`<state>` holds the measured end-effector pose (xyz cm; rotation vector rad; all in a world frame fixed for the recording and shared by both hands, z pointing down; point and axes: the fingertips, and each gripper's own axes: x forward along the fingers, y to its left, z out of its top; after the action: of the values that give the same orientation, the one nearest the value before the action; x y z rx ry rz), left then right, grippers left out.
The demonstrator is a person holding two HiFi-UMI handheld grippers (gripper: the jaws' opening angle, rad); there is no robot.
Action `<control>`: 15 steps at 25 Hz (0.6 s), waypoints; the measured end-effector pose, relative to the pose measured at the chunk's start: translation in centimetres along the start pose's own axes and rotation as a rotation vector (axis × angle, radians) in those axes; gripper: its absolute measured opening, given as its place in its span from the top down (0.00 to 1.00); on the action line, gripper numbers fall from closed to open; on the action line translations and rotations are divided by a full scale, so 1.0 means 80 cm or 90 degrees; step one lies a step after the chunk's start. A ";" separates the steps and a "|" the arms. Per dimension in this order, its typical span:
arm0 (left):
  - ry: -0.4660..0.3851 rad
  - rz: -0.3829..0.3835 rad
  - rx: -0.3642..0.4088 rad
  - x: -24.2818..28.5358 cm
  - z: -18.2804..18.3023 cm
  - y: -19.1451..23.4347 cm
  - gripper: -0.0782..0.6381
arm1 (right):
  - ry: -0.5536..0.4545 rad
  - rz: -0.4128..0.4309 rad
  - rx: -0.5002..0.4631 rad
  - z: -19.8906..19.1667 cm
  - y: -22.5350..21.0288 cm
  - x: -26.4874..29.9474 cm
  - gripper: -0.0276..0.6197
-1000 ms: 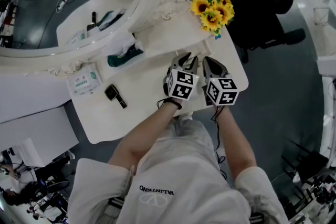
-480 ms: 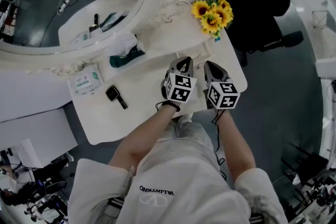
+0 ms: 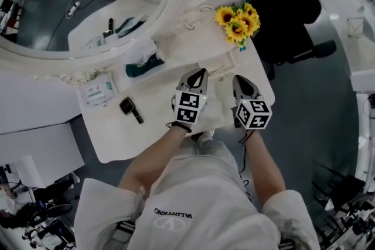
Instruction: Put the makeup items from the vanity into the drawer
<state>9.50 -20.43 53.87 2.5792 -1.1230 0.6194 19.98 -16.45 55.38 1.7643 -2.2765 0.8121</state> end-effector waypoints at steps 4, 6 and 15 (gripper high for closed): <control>-0.042 -0.015 -0.001 -0.035 0.008 0.016 0.89 | -0.027 -0.001 -0.016 0.019 0.004 -0.026 0.94; -0.076 -0.024 -0.001 -0.057 0.018 0.024 0.89 | -0.041 -0.003 -0.022 0.028 0.005 -0.040 0.94; -0.188 0.009 0.002 -0.163 0.053 0.071 0.89 | -0.093 -0.026 -0.048 0.055 0.003 -0.106 0.94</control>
<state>-1.52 -17.67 44.28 2.7307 -1.2272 0.2472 23.17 -11.39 47.96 1.8862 -2.3180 0.6014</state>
